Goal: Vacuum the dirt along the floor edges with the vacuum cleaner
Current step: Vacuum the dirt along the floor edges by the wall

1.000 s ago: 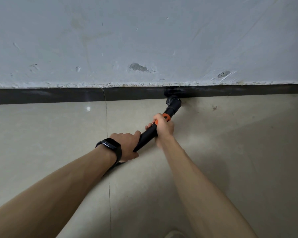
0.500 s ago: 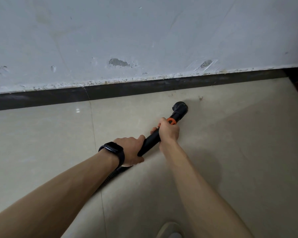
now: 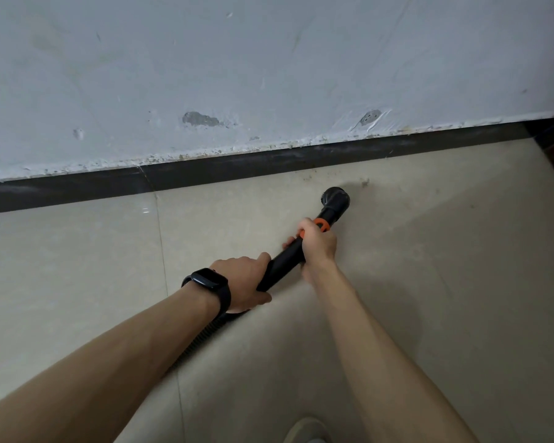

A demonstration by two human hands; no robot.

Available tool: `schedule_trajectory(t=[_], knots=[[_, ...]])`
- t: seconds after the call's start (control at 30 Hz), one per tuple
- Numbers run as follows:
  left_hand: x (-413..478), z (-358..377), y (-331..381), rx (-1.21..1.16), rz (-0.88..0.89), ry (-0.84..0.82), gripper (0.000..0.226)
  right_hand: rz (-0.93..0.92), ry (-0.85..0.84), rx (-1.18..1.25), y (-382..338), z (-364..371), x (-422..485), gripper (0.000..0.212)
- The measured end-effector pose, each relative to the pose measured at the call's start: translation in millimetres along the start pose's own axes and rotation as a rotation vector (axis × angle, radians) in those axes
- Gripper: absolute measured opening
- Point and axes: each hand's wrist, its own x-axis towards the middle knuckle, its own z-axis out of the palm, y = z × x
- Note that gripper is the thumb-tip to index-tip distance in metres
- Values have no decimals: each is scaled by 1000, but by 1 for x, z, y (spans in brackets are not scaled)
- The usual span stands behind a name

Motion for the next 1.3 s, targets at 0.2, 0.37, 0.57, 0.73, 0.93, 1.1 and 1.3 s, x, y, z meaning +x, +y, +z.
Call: schedule_trajectory(t=[0.2,0.37,0.57,0.73,0.93,1.1,1.3], knots=[[-5,-8,-15,8,-83,16,44,19,-80,-9,0,25,1,12],[-12,-10,-24,-19,-152,24,42,28,-125,-12,3,43,-1,13],[-17,-13,-31,-6,-200,43,41,27,-156,-3,3,56,-3,12],[-17,-14,-30,3,-213,57,43,16,-126,-22,3,62,-5,10],[-14,-20,-16,-18,-193,34,43,36,14,27,1,39,-2,38],[-1,-24,20,-13,-126,1,42,18,72,75,-12,-1,8,42],[18,-31,67,12,-71,-35,47,10,119,95,-33,-48,22,29]])
